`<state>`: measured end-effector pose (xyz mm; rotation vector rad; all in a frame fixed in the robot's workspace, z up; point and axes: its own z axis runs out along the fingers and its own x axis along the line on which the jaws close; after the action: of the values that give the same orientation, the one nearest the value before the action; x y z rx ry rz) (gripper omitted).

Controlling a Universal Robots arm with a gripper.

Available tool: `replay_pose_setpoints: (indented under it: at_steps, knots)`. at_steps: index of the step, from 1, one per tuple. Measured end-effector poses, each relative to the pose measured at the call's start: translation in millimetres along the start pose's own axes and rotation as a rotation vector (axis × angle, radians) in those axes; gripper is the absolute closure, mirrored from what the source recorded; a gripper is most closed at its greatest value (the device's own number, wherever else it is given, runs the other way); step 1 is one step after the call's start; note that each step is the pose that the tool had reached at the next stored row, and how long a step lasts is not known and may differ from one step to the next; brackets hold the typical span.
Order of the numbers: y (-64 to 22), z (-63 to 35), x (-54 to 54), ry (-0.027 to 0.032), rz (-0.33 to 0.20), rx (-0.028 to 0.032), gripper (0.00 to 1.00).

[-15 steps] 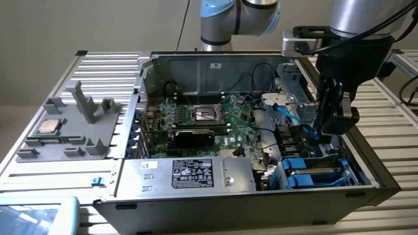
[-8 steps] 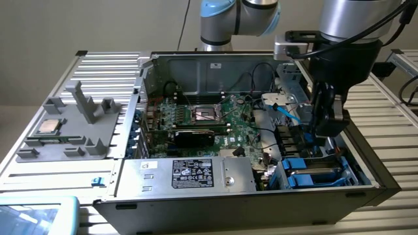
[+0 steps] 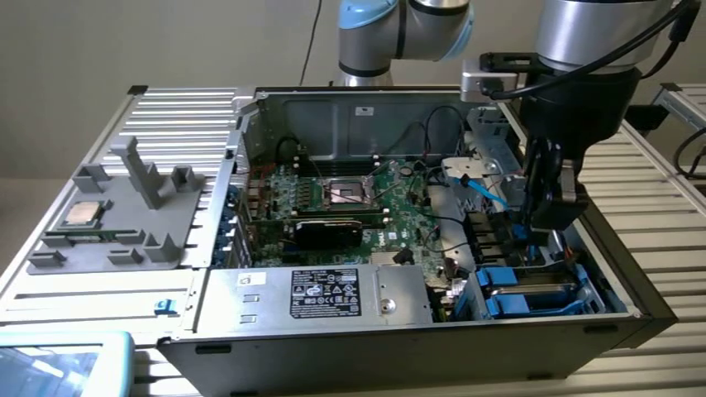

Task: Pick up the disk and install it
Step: 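Insert the first disk wire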

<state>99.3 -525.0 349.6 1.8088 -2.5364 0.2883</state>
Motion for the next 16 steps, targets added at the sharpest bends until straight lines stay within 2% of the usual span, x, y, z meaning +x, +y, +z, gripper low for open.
replay_pose_setpoints:
  at_steps: [16]
  knots:
    - [0.3, 1.9, -0.3, 0.0002, 0.002, -0.0002, 0.65]
